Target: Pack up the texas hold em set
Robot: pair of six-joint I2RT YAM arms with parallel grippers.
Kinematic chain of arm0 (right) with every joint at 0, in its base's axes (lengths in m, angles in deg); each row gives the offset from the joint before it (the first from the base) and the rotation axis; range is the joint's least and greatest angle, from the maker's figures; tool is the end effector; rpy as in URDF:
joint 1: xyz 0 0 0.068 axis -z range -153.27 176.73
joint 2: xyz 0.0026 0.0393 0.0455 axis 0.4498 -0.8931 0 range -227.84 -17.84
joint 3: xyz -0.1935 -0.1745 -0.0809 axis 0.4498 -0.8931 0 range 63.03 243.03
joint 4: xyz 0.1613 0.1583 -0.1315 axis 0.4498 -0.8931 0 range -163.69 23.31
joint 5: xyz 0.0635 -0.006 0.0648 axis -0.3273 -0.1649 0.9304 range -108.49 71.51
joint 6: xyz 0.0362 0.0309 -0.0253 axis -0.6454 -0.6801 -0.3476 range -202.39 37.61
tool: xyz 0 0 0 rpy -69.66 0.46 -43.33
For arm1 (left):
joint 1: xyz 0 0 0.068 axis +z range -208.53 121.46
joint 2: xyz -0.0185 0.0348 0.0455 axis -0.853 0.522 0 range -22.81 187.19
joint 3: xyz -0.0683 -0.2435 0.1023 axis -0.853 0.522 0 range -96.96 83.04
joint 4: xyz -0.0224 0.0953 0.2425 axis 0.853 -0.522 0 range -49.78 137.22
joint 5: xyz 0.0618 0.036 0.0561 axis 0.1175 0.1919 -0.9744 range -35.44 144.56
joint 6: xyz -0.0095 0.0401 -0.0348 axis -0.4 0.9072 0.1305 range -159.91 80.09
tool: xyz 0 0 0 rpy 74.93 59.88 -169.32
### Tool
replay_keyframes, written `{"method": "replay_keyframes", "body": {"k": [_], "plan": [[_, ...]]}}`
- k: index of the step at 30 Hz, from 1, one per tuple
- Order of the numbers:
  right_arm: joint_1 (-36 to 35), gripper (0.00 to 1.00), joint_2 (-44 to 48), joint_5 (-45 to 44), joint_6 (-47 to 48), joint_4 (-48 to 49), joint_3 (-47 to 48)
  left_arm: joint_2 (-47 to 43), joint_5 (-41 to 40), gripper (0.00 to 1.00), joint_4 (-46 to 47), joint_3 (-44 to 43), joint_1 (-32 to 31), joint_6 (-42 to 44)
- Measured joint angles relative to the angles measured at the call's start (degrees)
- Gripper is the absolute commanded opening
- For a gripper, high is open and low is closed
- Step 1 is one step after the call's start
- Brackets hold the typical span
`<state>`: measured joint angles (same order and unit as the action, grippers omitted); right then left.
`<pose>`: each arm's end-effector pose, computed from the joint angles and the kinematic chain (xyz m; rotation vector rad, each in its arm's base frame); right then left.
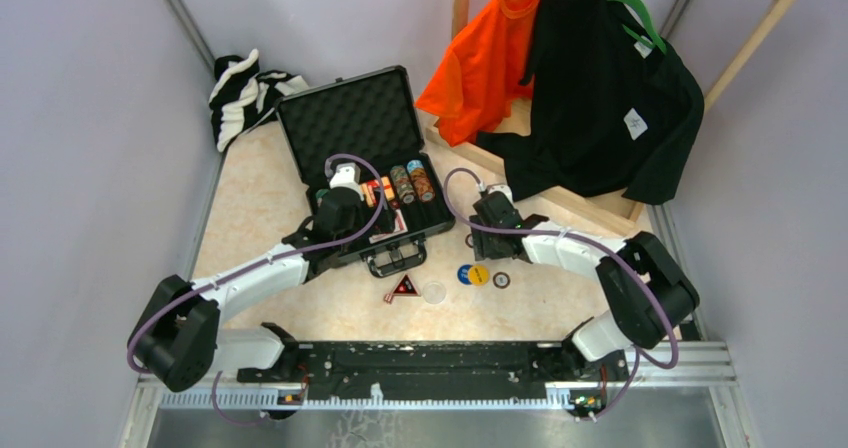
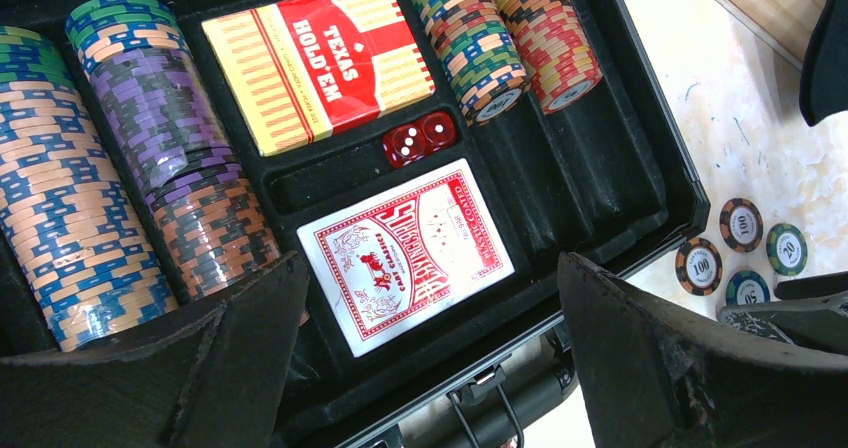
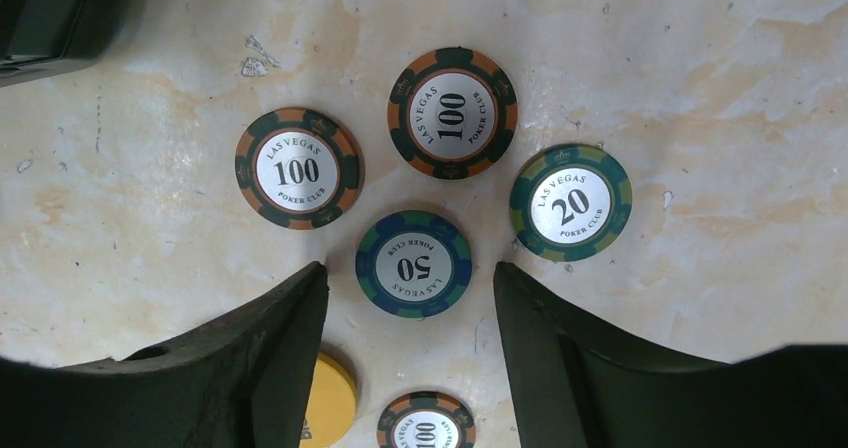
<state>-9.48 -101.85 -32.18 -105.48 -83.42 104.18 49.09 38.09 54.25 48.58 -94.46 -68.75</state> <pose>0.2210 0.1515 0.1598 -0.2099 2.5576 0.0773 0.2183 -0.1457 0.2083 -0.0437 2.1004 -0.3862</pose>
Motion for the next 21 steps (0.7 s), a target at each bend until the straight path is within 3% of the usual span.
{"method": "replay_keyframes", "body": {"k": [9, 14, 17, 21], "plan": [[0.0, 0.45, -0.11, -0.35, 0.42, 0.02, 0.02, 0.0, -0.02, 1.0, 0.02, 0.0, 0.0, 0.0], [0.0, 0.5, -0.15, -0.35, 0.42, 0.04, 0.02, 0.0, -0.02, 1.0, 0.02, 0.0, 0.0, 0.0], [0.0, 0.41, -0.26, -0.09, 0.42, 0.44, 0.02, 0.0, 0.0, 1.0, 0.02, 0.0, 0.0, 0.0], [0.0, 0.39, -0.57, -0.46, 0.46, 0.66, 0.2, 0.0, 0.0, 1.0, 0.02, 0.0, 0.0, 0.0]]}}
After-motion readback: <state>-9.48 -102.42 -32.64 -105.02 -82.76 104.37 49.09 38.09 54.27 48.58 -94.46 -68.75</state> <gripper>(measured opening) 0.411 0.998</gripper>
